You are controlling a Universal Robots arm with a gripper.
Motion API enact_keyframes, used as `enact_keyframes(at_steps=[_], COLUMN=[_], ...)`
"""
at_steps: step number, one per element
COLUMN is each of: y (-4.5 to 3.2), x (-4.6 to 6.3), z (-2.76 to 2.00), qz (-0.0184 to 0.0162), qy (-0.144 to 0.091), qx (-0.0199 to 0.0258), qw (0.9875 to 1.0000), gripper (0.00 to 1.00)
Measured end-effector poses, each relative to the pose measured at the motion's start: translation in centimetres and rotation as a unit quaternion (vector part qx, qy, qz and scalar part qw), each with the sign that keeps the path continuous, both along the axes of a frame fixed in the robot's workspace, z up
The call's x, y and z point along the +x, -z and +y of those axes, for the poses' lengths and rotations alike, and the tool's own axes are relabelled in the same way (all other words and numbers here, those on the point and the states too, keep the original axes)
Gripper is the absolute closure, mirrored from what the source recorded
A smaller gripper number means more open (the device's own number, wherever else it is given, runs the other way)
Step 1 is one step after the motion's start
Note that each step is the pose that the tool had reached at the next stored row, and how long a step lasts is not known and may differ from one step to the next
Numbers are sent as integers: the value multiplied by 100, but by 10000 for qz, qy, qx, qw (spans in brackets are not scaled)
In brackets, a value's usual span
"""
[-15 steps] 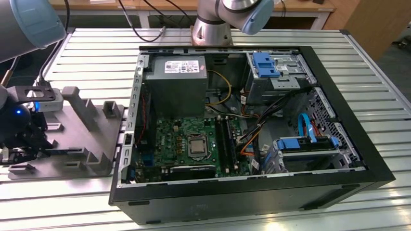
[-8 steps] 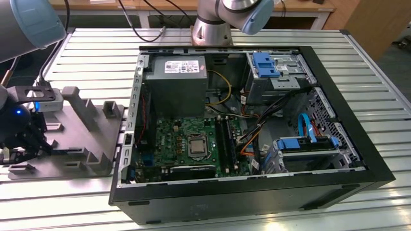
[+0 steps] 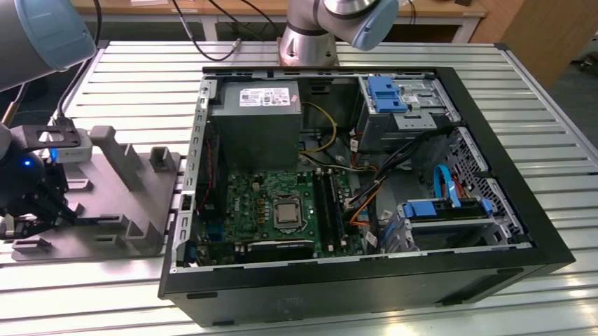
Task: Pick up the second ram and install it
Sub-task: 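Pick up the second ram and move it above second insertion slot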
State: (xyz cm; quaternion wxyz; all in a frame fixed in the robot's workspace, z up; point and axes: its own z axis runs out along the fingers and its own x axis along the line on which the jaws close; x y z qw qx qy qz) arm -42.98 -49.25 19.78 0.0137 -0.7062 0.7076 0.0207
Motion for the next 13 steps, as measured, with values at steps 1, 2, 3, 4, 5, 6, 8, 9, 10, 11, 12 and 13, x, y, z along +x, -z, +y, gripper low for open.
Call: enact_keyframes(at_steps=[1, 2, 3, 4, 5, 6, 8, 9, 10, 11, 12, 13], y=[-1, -1, 0, 0, 1, 1, 1, 2, 2, 2, 2, 3], x=[0, 0, 0, 0, 0, 0, 0, 0, 0, 0, 0, 0], z=[0, 0, 0, 0, 0, 0, 0, 0, 0, 0, 0, 0], qz=[1, 1, 0, 1, 0, 0, 0, 0, 0, 0, 0, 0], qy=[0, 0, 0, 0, 0, 0, 0, 0, 0, 0, 0, 0], qx=[-1, -1, -1, -1, 0, 0, -1, 0, -1, 0, -1, -1], qw=[10000, 10000, 10000, 10000, 10000, 10000, 10000, 10000, 10000, 10000, 10000, 10000], gripper=[82, 82, 87, 87, 87, 87, 87, 87, 88, 88, 88, 88])
